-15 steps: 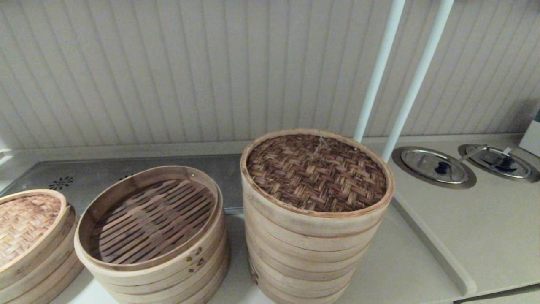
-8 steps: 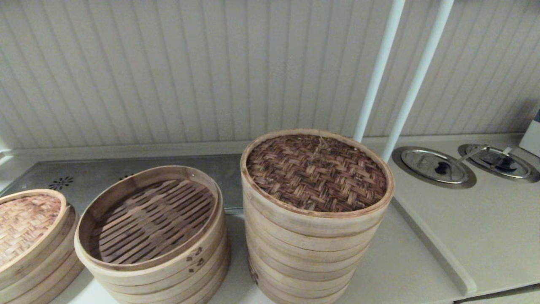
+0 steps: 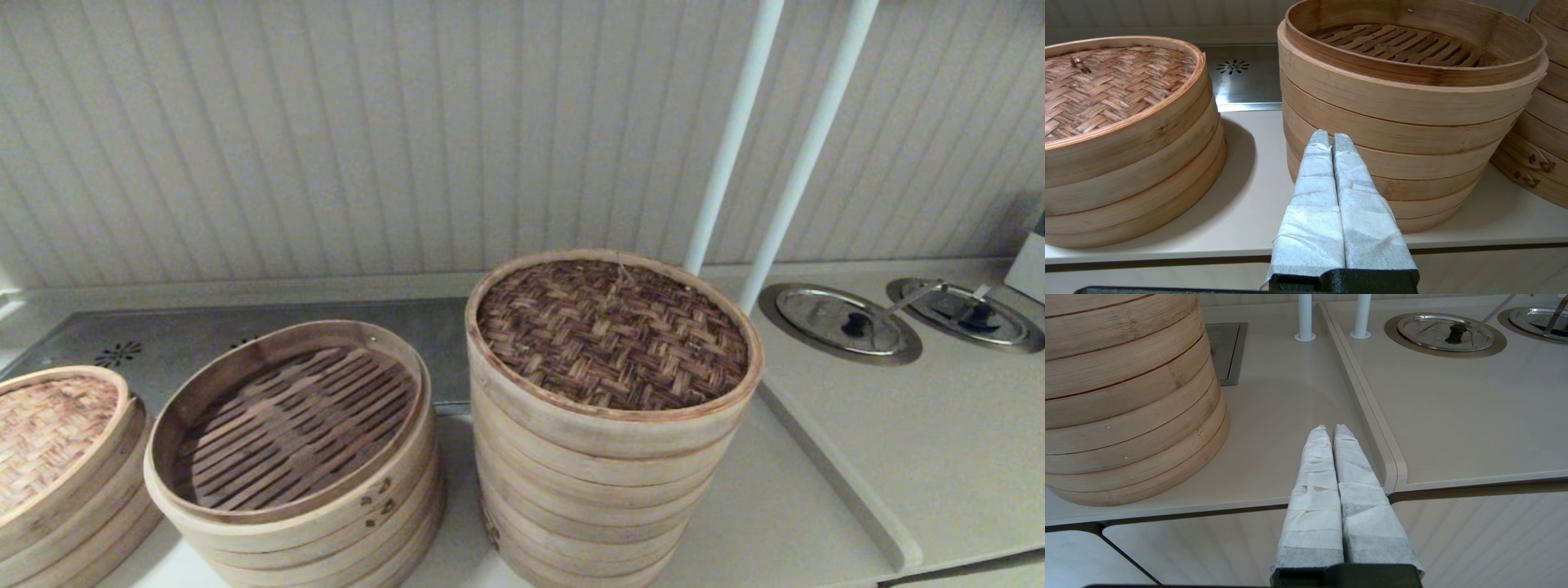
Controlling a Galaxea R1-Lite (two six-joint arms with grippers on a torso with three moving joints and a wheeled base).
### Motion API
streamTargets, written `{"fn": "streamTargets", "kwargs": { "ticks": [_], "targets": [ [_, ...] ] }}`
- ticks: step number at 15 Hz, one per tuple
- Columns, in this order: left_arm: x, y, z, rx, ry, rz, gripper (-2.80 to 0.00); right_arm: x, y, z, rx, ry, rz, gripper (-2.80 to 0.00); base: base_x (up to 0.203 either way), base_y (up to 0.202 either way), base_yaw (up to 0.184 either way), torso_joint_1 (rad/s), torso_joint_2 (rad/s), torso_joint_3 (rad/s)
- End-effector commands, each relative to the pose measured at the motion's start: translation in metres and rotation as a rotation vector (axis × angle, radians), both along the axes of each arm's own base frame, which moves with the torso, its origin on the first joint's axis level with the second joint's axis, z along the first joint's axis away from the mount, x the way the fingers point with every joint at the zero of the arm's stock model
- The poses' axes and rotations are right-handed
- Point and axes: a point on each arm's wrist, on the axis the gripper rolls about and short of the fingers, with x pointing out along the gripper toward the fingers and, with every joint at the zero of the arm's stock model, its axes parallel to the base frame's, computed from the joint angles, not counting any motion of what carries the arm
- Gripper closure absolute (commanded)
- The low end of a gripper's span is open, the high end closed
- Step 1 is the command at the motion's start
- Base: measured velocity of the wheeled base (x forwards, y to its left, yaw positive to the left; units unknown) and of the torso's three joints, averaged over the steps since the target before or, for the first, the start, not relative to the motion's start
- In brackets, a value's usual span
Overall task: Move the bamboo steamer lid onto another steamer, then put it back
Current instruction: Pick up the steamer
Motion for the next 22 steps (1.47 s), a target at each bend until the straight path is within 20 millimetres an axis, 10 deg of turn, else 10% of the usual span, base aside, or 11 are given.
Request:
{"fn": "streamTargets", "kwargs": {
  "ticks": [1, 12, 17, 22],
  "targets": [
    [0.000, 0.000, 0.000, 0.005, -0.005, 0.001, 0.00, 0.000, 0.000, -0.001, 0.001, 0.004, 0.000, 0.00, 0.000, 0.000, 0.000, 0.000, 0.00, 0.000],
    [-0.002, 0.000, 0.006, 0.053, 0.007, -0.004, 0.00, 0.000, 0.000, -0.001, 0.001, 0.004, 0.001, 0.00, 0.000, 0.000, 0.000, 0.000, 0.00, 0.000],
    [0.020, -0.003, 0.101, 0.057, 0.042, -0.137, 0.00, 0.000, 0.000, -0.001, 0.001, 0.004, 0.000, 0.00, 0.000, 0.000, 0.000, 0.000, 0.00, 0.000],
    [0.099, -0.012, 0.211, 0.030, 0.048, -0.321, 0.00, 0.000, 0.000, -0.001, 0.001, 0.004, 0.000, 0.00, 0.000, 0.000, 0.000, 0.000, 0.00, 0.000]
  ]
}}
